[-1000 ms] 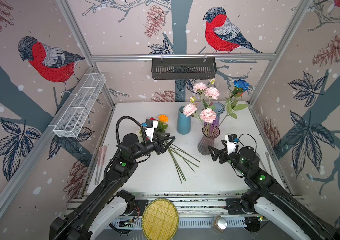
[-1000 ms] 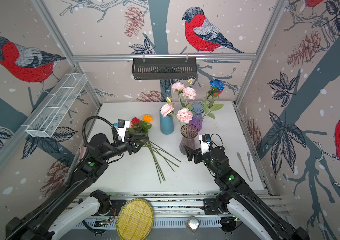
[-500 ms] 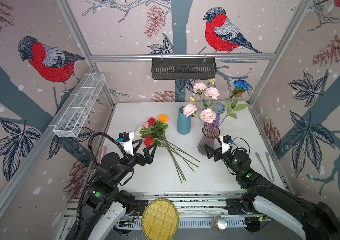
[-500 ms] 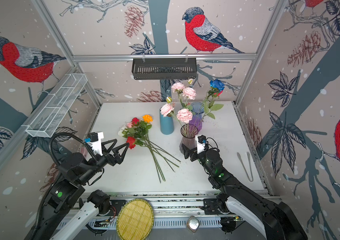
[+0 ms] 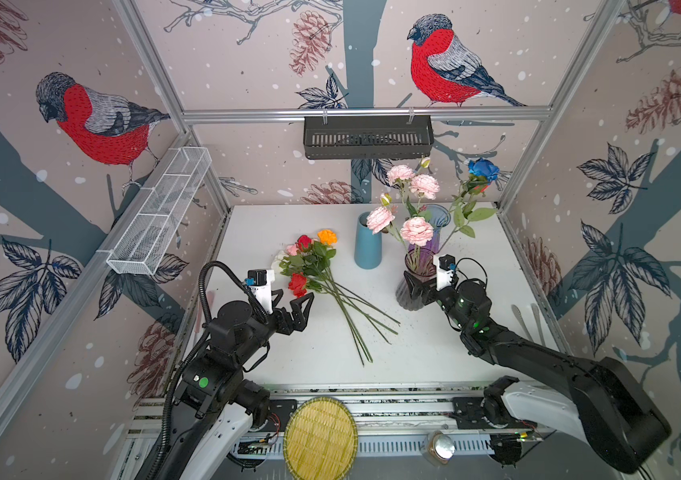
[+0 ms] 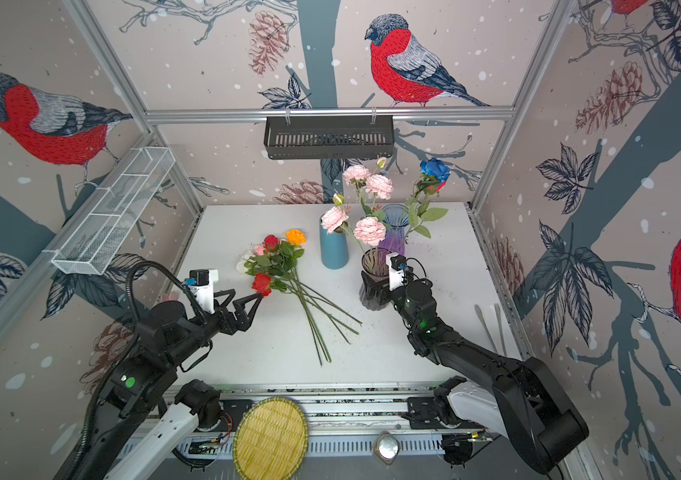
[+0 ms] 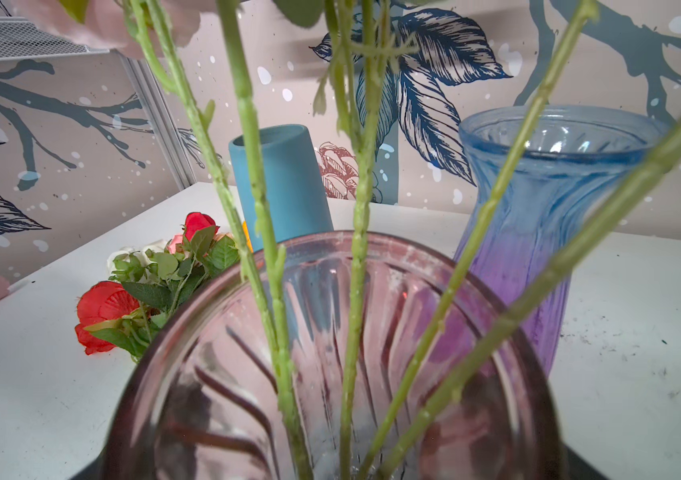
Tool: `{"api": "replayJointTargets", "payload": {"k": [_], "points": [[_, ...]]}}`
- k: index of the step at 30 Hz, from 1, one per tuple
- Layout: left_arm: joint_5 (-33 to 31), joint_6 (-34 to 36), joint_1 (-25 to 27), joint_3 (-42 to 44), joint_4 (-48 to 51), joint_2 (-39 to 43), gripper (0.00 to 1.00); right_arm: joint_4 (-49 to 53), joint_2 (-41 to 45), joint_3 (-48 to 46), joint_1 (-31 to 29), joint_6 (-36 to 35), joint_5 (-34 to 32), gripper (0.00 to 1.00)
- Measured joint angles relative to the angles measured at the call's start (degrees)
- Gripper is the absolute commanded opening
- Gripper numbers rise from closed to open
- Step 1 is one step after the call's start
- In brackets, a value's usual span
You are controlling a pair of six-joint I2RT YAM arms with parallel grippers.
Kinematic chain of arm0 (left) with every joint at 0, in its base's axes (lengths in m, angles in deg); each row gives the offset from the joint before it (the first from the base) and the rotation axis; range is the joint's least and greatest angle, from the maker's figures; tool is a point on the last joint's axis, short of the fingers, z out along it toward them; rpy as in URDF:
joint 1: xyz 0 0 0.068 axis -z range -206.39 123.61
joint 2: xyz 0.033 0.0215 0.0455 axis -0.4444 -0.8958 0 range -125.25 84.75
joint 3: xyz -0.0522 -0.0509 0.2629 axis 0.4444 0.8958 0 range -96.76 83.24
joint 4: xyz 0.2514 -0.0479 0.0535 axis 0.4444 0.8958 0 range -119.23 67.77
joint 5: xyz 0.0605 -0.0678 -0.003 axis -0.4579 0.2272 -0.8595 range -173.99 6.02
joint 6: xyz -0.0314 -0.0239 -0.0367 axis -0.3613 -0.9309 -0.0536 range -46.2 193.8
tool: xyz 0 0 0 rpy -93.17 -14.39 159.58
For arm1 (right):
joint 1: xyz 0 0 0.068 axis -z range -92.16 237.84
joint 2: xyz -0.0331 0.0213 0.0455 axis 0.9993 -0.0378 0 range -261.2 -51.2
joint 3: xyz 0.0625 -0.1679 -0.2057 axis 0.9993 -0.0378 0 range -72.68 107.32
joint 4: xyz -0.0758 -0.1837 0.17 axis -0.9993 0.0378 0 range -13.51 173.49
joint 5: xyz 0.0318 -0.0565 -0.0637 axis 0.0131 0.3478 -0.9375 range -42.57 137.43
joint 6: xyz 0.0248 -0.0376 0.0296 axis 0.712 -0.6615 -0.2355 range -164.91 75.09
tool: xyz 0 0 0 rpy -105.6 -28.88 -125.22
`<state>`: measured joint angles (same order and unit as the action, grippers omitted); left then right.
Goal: Arrange the flowers into the vase
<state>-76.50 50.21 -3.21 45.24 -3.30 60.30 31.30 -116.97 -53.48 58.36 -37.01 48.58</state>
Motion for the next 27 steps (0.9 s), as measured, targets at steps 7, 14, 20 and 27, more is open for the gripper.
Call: {"api": "replayJointTargets", "payload": {"k": [7,14,20,27], "points": [[1.4,0.0,-2.4,0.2,0.0,0.1,0.99,-1.0,-1.1,0.1,0.4,-2.0,1.7,0.83],[1.5,0.0,-3.4,0.2,0.0,0.3,0.99,-1.5,-1.7,-0.7,0.7,-4.1,3.1,0.77],[1.5,0.0,-3.5,0.2,0.0,0.1,0.99,-4.2,-3.3,-2.2,0.7,-5.2,3.7,0.77],[1.5,0.0,-3.6,0.2,0.0,0.4,0.99,-10.4,-5.9,-3.6,0.8,-5.5,4.6,0.82]]}}
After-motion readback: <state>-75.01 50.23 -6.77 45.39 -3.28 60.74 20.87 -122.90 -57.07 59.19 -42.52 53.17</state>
